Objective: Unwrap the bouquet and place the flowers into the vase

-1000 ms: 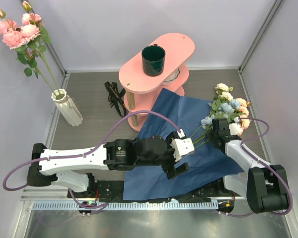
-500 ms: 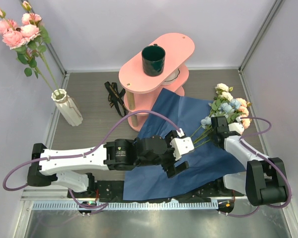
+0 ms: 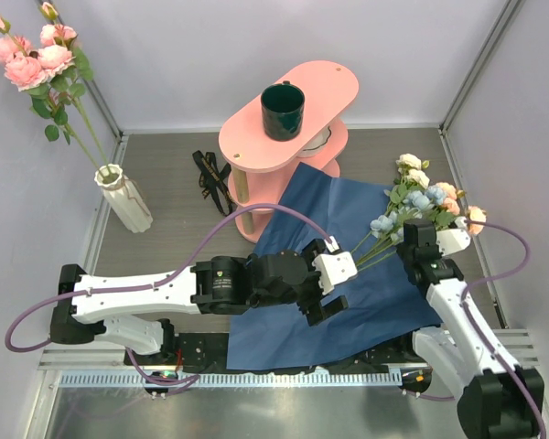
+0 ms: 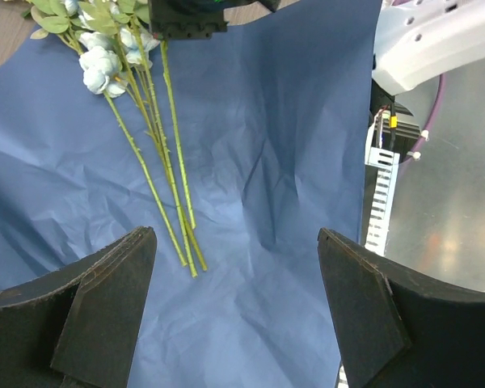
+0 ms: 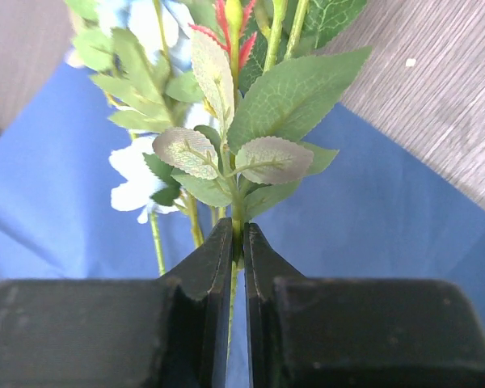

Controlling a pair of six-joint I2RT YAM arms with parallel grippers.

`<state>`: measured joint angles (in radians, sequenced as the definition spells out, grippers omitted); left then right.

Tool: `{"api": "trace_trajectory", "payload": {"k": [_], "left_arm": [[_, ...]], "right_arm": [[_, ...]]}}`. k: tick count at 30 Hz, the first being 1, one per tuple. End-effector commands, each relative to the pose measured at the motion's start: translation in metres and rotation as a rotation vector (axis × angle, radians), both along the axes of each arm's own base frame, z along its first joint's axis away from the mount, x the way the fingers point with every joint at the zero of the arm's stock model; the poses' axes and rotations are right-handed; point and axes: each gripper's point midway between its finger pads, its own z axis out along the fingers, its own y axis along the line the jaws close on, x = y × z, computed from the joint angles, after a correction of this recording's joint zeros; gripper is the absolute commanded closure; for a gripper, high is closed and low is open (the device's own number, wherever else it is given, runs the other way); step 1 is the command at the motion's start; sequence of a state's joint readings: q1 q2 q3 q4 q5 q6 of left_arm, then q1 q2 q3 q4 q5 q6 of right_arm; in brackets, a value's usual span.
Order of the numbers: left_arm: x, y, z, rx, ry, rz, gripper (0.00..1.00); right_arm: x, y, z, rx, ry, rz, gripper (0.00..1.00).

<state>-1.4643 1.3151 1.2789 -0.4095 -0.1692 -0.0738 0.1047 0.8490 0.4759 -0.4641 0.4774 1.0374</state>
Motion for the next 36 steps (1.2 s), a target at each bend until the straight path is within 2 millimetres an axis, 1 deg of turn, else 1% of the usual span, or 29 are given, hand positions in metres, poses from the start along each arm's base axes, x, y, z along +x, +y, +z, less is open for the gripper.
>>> {"api": "trace_trajectory", "payload": {"k": [1,2,4,5,6,7,8,9,10,12,13,14,15,16,19,20,21,22,23,24,25,28,29,30,31,32,33,34,36], "left_arm": [[0.006,0.005,0.038,-0.094,-0.040,0.030,0.14],[0.007,0.006,0.036,-0.088,-0.046,0.035,0.14],[0.009,0.007,0.037,-0.088,-0.053,0.044,0.14],[0.011,0.007,0.038,-0.092,-0.058,0.052,0.14],[0.011,0.007,0.038,-0.093,-0.060,0.055,0.14],[0.012,0.007,0.038,-0.093,-0.062,0.059,0.13],[0.013,0.008,0.038,-0.092,-0.065,0.062,0.13],[0.014,0.009,0.039,-0.095,-0.067,0.067,0.12],[0.014,0.009,0.039,-0.096,-0.067,0.067,0.12],[0.015,0.010,0.040,-0.101,-0.069,0.071,0.11],[0.015,0.009,0.040,-0.102,-0.069,0.071,0.11],[0.016,0.010,0.039,-0.102,-0.070,0.076,0.11],[0.016,0.010,0.040,-0.105,-0.069,0.078,0.10],[0.017,0.009,0.041,-0.111,-0.066,0.079,0.10],[0.019,0.010,0.046,-0.147,-0.033,0.077,0.10],[0.023,0.012,0.047,-0.155,-0.027,0.083,0.10],[0.024,0.013,0.050,-0.168,-0.023,0.080,0.11],[0.025,0.013,0.054,-0.188,-0.014,0.084,0.12],[0.030,0.014,0.057,-0.199,-0.009,0.097,0.12],[0.032,0.016,0.063,-0.220,-0.001,0.106,0.12],[0.030,0.015,0.068,-0.242,0.032,0.100,0.12],[0.033,0.014,0.095,-0.328,0.126,0.086,0.12],[0.023,0.010,0.099,-0.349,0.176,0.027,0.12],[0.021,0.007,0.109,-0.389,0.211,0.006,0.11],[0.025,0.004,0.111,-0.415,0.255,0.012,0.10],[0.018,0.001,0.115,-0.441,0.333,-0.012,0.10],[0.018,-0.003,0.123,-0.485,0.362,-0.019,0.09],[0.021,-0.008,0.118,-0.487,0.391,-0.011,0.09],[0.021,-0.014,0.122,-0.520,0.445,-0.012,0.09]], "right_arm": [[-0.005,-0.016,0.052,-0.086,-0.109,-0.030,0.99],[-0.006,-0.017,0.059,-0.091,-0.128,-0.023,0.99],[-0.006,-0.014,0.083,-0.106,-0.191,0.021,0.99],[-0.006,-0.012,0.090,-0.117,-0.208,0.049,0.99],[-0.005,-0.004,0.100,-0.103,-0.250,0.108,0.99],[-0.001,0.001,0.113,-0.144,-0.288,0.178,0.99],[0.001,0.007,0.120,-0.156,-0.318,0.229,0.99],[0.003,0.014,0.127,-0.163,-0.345,0.288,0.99],[0.004,0.028,0.140,-0.186,-0.406,0.399,0.99],[0.004,0.047,0.151,-0.197,-0.472,0.530,0.99],[0.002,0.069,0.166,-0.181,-0.560,0.652,0.99],[-0.001,0.083,0.171,-0.192,-0.596,0.747,0.99],[-0.003,0.093,0.183,-0.197,-0.658,0.807,0.99],[-0.014,0.115,0.188,-0.171,-0.707,0.942,0.99],[-0.027,0.135,0.206,-0.165,-0.809,1.070,0.99],[-0.039,0.146,0.213,-0.133,-0.857,1.138,0.99],[-0.043,0.152,0.222,-0.128,-0.912,1.171,0.99],[-0.048,0.157,0.226,-0.116,-0.937,1.204,0.99],[-0.060,0.167,0.235,-0.106,-0.992,1.279,0.99],[-0.065,0.171,0.246,-0.093,-1.044,1.296,0.99],[-0.070,0.173,0.252,-0.091,-1.069,1.318,0.99],[-0.090,0.183,0.271,-0.082,-1.162,1.406,0.99],[-0.094,0.184,0.276,-0.083,-1.186,1.422,0.99],[-0.101,0.186,0.283,-0.086,-1.225,1.446,0.99],[-0.105,0.187,0.287,-0.097,-1.244,1.456,0.99],[-0.107,0.187,0.290,-0.106,-1.257,1.462,0.99],[-0.112,0.188,0.297,-0.122,-1.279,1.471,0.99],[-0.114,0.188,0.299,-0.127,-1.287,1.480,0.99],[-0.121,0.189,0.307,-0.146,-1.318,1.494,0.99]]}}
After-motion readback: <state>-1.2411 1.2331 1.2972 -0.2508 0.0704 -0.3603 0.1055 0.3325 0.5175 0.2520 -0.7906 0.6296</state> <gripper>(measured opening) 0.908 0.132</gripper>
